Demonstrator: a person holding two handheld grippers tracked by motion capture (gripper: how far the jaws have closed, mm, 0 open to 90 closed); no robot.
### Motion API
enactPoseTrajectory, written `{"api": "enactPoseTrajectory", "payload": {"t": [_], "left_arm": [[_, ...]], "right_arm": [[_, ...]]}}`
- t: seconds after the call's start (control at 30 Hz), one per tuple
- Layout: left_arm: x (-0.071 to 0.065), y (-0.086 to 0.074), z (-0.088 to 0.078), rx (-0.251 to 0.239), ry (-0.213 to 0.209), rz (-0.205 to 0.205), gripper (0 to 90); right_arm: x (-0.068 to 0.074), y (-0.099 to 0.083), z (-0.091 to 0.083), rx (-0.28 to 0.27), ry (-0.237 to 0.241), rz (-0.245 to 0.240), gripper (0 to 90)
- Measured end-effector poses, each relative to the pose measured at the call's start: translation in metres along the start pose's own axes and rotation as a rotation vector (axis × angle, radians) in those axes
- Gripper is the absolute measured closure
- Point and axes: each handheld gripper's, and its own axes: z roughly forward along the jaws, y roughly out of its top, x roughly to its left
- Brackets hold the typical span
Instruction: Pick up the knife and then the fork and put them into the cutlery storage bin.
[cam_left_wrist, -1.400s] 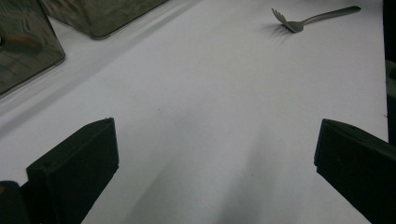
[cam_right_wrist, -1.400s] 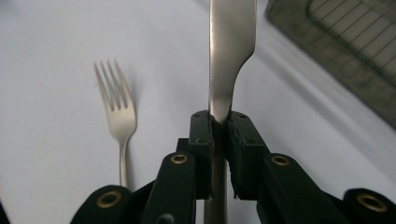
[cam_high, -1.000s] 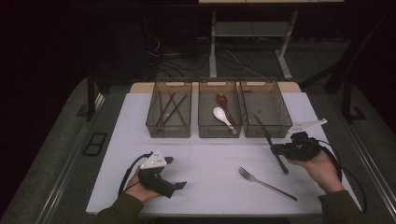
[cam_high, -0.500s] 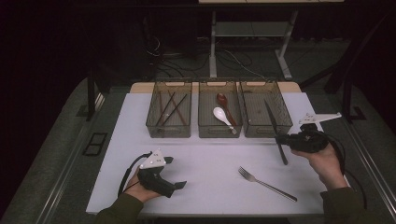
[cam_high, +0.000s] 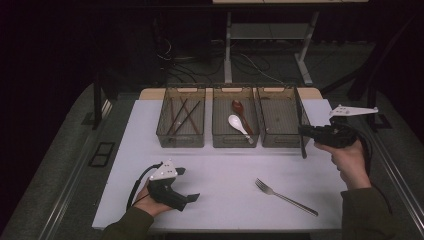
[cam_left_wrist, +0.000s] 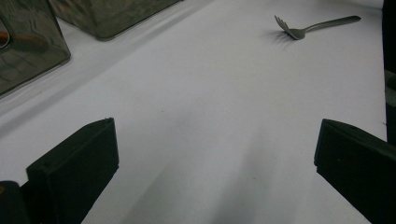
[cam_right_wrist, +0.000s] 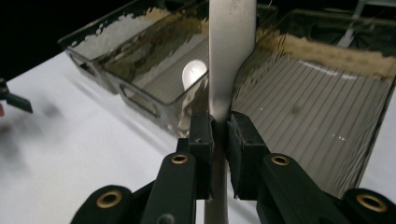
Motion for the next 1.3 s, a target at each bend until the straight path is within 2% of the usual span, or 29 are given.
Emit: {"api": "enactPoseTrajectory", "payload": {"t": [0.13, 0.3, 0.43, 0.6, 0.7, 0.83, 0.97, 1.0, 1.17, 1.3], "left_arm": [[0.0, 0.0, 0.0, 0.002, -0.001, -0.002, 0.0], [-0.001, 0.0, 0.0, -0.004, -0.006, 0.002, 0.0], [-0.001, 0.001, 0.0, -0.003, -0.008, 0.004, 0.0], [0.0, 0.0, 0.0, -0.006, -0.008, 0.002, 0.0], [0.0, 0.0, 0.0, -0.007, -0.009, -0.001, 0.0], [0.0, 0.001, -0.001, -0.007, -0.011, 0.005, 0.0], [0.0, 0.001, 0.0, -0.008, -0.014, 0.002, 0.0], [0.0, 0.001, 0.0, -0.006, -0.014, 0.004, 0.0], [0.0, 0.001, -0.001, -0.008, -0.015, 0.005, 0.0], [0.0, 0.001, 0.0, -0.008, -0.017, 0.004, 0.0]], "right_arm": [[-0.004, 0.015, -0.002, -0.05, -0.011, 0.016, 80.8], [-0.012, 0.04, 0.001, -0.095, -0.052, 0.013, 80.9], [-0.021, 0.053, 0.01, -0.101, -0.09, 0.024, 80.8], [-0.036, 0.059, 0.027, -0.08, -0.132, 0.036, 80.8], [-0.043, 0.059, 0.038, -0.043, -0.148, 0.048, 80.9], [-0.049, 0.053, 0.052, 0.034, -0.183, 0.037, 80.8], [-0.053, 0.046, 0.065, 0.088, -0.193, 0.046, 80.8], [-0.054, 0.045, 0.069, 0.106, -0.188, 0.049, 80.8], [-0.058, 0.037, 0.088, 0.226, -0.229, 0.039, 80.7], [-0.062, 0.031, 0.098, 0.286, -0.245, 0.04, 80.7]]}}
